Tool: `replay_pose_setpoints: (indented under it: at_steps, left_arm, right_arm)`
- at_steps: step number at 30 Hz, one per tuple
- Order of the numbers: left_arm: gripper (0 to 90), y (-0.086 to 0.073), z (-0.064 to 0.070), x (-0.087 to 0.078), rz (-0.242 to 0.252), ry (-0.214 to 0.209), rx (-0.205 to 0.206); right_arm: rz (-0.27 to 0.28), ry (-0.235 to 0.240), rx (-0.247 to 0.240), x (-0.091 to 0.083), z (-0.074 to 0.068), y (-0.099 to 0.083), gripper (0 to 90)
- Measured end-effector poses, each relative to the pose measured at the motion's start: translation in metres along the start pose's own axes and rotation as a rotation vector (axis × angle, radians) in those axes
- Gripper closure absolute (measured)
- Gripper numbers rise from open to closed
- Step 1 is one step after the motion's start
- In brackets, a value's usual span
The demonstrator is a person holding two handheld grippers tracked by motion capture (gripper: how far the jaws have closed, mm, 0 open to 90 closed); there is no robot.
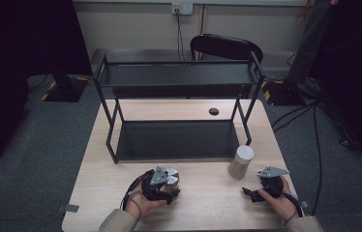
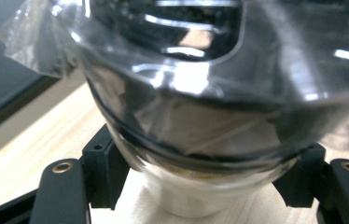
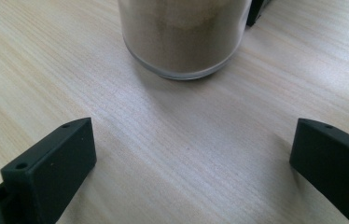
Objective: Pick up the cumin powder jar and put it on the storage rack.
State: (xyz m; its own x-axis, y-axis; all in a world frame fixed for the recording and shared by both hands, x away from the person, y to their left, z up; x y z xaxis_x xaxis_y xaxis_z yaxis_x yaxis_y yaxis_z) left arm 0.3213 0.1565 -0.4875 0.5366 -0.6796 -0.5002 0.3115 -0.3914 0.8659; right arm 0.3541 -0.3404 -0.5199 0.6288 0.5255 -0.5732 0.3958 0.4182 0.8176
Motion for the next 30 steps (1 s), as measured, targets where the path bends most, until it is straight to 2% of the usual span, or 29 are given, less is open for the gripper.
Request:
replay_pose_setpoints:
  at_steps: [5, 12, 13, 17, 18, 19, 30]
  left_arm:
    - [30.7, 0.009, -0.003, -0.009, 0.01, -0.001, -0.006]
    - [30.7, 0.031, -0.01, -0.025, 0.013, -0.011, -0.01]
    - [30.7, 0.041, -0.013, -0.031, 0.021, -0.01, -0.013]
    - [30.7, 0.053, -0.017, -0.039, 0.024, -0.002, -0.012]
    - [30.8, 0.061, -0.02, -0.044, 0.029, 0.001, -0.008]
    - [30.7, 0.061, -0.02, -0.044, 0.029, 0.001, -0.008]
    - [30.7, 0.107, -0.033, -0.064, 0.05, 0.005, -0.008]
  right_arm:
    - [0.0, 0.0, 0.0, 0.0, 0.0, 0.0, 0.0]
    - [0.0, 0.0, 0.0, 0.0, 0.0, 0.0, 0.0]
    - [0.0, 0.0, 0.0, 0.0, 0.0, 0.0, 0.0]
    - [0.0, 0.0, 0.0, 0.0, 0.0, 0.0, 0.0]
    - [0.0, 0.0, 0.0, 0.0, 0.0, 0.0, 0.0]
    - [0.0, 0.0, 0.0, 0.0, 0.0, 0.0, 0.0]
    - [0.0, 0.0, 0.0, 0.0, 0.0, 0.0, 0.0]
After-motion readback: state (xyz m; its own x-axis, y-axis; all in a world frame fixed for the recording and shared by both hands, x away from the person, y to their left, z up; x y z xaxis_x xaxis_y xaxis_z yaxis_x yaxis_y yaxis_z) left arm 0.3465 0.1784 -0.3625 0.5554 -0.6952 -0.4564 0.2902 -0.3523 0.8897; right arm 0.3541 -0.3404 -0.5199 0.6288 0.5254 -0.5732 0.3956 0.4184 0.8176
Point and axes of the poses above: each handheld gripper's, and its own axes: x roughly forward along the jaws, y roughly out of its top, z roughly to its right, the point moved 8 cm from there along x, roughly forward along the jaws, and after that the axes turned 7 degrees about z, right-handed, at the moved point
